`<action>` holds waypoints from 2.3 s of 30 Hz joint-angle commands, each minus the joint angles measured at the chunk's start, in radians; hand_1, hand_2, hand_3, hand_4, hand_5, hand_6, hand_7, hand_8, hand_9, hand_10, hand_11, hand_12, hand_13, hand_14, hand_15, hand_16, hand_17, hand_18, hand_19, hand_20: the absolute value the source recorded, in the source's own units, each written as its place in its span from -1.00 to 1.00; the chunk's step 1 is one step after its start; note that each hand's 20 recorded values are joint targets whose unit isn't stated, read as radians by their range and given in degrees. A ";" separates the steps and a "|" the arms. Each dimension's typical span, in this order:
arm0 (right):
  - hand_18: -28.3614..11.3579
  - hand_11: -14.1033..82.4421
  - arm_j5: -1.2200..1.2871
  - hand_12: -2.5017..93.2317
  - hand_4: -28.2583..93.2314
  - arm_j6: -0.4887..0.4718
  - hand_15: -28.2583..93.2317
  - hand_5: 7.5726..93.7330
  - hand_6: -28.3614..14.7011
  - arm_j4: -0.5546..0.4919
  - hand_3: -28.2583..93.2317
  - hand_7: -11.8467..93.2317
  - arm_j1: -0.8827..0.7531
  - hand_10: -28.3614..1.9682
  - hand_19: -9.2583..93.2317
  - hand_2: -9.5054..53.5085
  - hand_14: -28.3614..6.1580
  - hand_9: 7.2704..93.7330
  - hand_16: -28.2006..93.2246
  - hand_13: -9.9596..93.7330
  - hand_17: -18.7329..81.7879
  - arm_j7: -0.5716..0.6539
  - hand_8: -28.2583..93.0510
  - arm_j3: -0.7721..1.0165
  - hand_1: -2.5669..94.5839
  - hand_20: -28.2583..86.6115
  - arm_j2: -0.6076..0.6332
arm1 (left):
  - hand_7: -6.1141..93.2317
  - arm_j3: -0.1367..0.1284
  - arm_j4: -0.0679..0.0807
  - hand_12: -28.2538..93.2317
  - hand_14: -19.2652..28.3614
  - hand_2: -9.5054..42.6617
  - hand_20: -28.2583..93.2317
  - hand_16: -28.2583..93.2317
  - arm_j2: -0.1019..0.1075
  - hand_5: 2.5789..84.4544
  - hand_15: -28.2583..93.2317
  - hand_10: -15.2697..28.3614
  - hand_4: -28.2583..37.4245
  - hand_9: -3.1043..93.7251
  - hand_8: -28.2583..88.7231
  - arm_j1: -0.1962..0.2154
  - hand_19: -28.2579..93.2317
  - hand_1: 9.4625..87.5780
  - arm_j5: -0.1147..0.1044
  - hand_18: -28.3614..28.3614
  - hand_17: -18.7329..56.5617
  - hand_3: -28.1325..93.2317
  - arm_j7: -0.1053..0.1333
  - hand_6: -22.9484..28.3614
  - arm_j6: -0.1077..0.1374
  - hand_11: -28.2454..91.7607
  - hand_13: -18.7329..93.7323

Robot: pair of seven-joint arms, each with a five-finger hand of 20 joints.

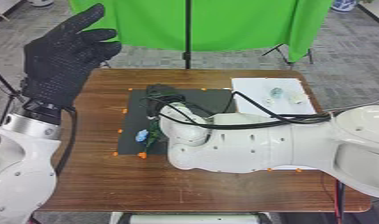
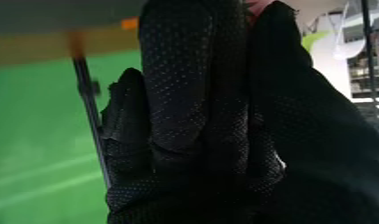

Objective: Arrange flowers

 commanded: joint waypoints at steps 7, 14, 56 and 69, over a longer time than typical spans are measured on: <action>-0.29 -0.64 0.142 -0.42 -1.00 0.053 0.30 0.65 0.57 0.017 0.31 -0.46 -0.004 0.69 1.00 -1.00 0.54 0.94 -0.21 0.82 0.19 0.009 -0.55 0.040 0.31 -0.07 -0.019 | -0.58 0.005 0.005 -0.34 1.00 -0.34 -0.13 -0.74 -0.009 -0.14 0.49 0.72 -0.82 -0.20 -0.69 0.016 0.50 -0.65 0.003 0.88 -0.63 0.77 0.000 0.28 -0.017 0.05 -0.19; -0.27 -0.62 0.177 -0.52 -1.00 0.061 0.30 0.55 0.54 0.021 0.27 -0.49 -0.017 0.69 1.00 -0.99 0.54 0.81 -0.22 0.82 0.19 0.010 -0.58 0.067 0.28 -0.06 -0.019 | -0.58 0.000 0.006 -0.34 1.00 -0.34 -0.13 -0.74 -0.015 -0.14 0.49 0.72 -0.82 -0.19 -0.69 0.027 0.50 -0.66 0.003 0.88 -0.63 0.77 -0.004 0.28 -0.019 0.05 -0.19; -0.41 -0.46 0.199 -0.74 -1.00 0.074 0.25 0.12 0.47 -0.027 0.52 -0.47 -0.005 0.37 1.00 -1.00 0.39 0.33 -0.27 0.75 0.12 -0.059 -0.76 0.128 0.05 -0.12 0.038 | -0.58 -0.130 -0.044 -0.34 1.00 -0.34 -0.13 -0.74 -0.038 -0.14 0.49 0.72 -0.83 -0.19 -0.69 0.221 0.50 -0.65 -0.002 0.88 -0.63 0.77 0.020 0.28 0.044 0.05 -0.19; -0.60 -0.25 0.099 -0.64 -0.98 -0.210 0.52 0.32 0.28 -0.150 0.74 -0.48 -0.199 0.02 1.00 -0.43 0.23 0.65 -0.25 0.74 0.17 -0.112 -0.74 0.295 -0.34 0.13 0.223 | -0.58 -0.199 -0.090 -0.34 1.00 -0.34 -0.13 -0.74 -0.101 -0.14 0.49 0.72 -0.83 -0.19 -0.69 0.381 0.50 -0.65 -0.001 0.88 -0.63 0.77 0.038 0.28 0.097 0.05 -0.19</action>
